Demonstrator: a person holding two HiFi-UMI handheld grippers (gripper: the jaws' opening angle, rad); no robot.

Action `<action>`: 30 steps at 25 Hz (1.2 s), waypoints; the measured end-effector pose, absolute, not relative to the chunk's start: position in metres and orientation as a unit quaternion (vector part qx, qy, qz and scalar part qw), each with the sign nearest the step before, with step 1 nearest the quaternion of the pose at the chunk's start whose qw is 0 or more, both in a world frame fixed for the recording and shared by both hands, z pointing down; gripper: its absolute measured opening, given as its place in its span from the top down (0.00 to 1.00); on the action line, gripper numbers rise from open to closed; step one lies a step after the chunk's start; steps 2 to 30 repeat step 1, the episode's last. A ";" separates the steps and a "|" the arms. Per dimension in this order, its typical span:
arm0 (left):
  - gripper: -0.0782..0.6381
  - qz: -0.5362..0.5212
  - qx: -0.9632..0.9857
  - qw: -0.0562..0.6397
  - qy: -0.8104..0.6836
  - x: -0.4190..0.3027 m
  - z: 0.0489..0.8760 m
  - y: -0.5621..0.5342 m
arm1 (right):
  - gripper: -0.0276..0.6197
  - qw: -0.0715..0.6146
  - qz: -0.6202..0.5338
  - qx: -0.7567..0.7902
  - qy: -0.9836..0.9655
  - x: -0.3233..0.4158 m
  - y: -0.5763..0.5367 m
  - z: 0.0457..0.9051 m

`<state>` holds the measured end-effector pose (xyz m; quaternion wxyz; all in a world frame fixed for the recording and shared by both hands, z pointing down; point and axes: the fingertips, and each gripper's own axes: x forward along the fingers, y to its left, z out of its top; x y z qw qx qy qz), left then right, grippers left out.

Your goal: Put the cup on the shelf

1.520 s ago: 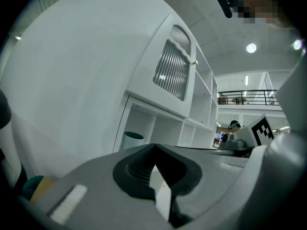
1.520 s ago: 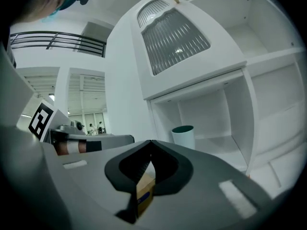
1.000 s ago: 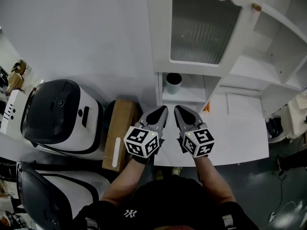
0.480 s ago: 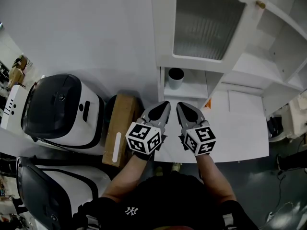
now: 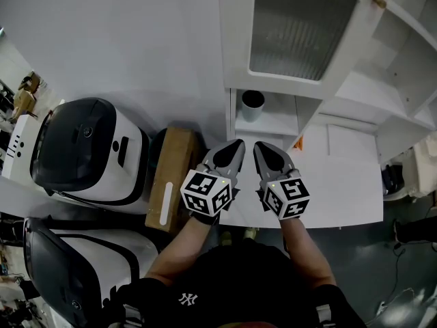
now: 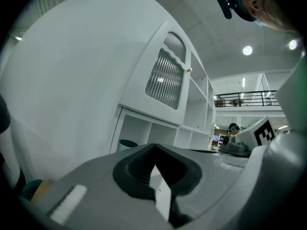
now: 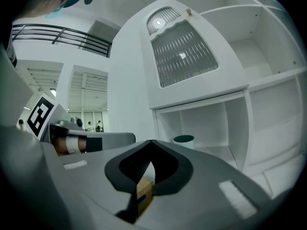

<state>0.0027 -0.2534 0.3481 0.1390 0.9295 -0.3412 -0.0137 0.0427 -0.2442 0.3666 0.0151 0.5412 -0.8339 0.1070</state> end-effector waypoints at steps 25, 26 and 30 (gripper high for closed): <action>0.89 -0.014 0.930 0.139 -0.341 0.003 0.348 -0.253 | 0.93 0.015 0.107 0.541 -0.834 0.043 -0.244 0.366; 0.89 -0.014 0.930 0.139 -0.341 0.003 0.348 -0.253 | 0.93 0.015 0.107 0.541 -0.834 0.043 -0.244 0.366; 0.89 -0.014 0.930 0.139 -0.341 0.003 0.348 -0.253 | 0.93 0.015 0.107 0.541 -0.834 0.043 -0.244 0.366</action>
